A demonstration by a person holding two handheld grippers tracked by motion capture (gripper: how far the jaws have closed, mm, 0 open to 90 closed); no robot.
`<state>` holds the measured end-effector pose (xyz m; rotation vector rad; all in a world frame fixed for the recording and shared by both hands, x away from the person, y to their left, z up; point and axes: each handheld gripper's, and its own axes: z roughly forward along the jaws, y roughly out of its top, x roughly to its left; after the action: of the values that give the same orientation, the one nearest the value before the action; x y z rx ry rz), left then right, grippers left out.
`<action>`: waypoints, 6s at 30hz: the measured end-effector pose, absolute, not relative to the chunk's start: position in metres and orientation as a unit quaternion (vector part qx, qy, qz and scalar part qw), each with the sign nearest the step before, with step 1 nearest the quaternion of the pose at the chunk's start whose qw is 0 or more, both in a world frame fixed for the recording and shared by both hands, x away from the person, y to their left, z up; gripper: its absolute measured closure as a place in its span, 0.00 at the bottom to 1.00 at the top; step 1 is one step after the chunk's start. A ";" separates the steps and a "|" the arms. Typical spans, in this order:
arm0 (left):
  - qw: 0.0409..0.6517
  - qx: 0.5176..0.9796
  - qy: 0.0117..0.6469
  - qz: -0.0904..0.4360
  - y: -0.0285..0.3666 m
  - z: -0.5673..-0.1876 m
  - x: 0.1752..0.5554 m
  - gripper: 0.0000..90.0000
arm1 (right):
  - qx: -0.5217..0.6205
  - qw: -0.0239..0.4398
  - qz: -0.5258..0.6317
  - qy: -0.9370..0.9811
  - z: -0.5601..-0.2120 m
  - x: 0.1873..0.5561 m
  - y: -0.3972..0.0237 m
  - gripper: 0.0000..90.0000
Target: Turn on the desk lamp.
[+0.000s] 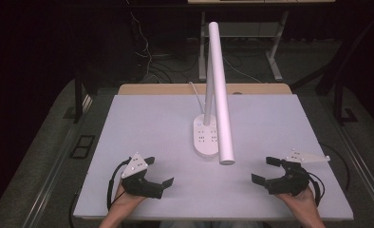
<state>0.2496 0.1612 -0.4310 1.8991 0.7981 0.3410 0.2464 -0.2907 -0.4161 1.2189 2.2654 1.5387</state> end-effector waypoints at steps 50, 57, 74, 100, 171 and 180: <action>0.506 0.786 0.325 0.142 0.162 -0.429 0.247 0.00 | 0.390 0.058 0.478 0.785 -0.402 0.269 -0.284 0.00; 0.505 0.787 0.324 0.143 0.162 -0.429 0.247 0.00 | 0.391 0.045 0.472 0.789 -0.398 0.276 -0.281 0.00; 0.505 0.787 0.324 0.143 0.162 -0.429 0.247 0.00 | 0.382 0.044 0.462 0.799 -0.378 0.299 -0.273 0.00; 0.509 0.784 0.326 0.143 0.163 -0.429 0.247 0.00 | 0.371 0.050 0.465 0.802 -0.352 0.339 -0.254 0.00; 0.525 0.773 0.330 0.132 0.169 -0.427 0.248 0.00 | 0.468 0.037 0.473 0.746 -0.394 0.438 -0.203 0.66; 0.526 0.772 0.331 0.133 0.170 -0.427 0.249 0.00 | 0.471 0.026 0.477 0.742 -0.408 0.444 -0.195 0.81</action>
<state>0.2489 0.1699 -0.4268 1.8463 0.7906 0.3181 0.4442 -0.1951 -0.4077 1.4551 2.2920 1.4731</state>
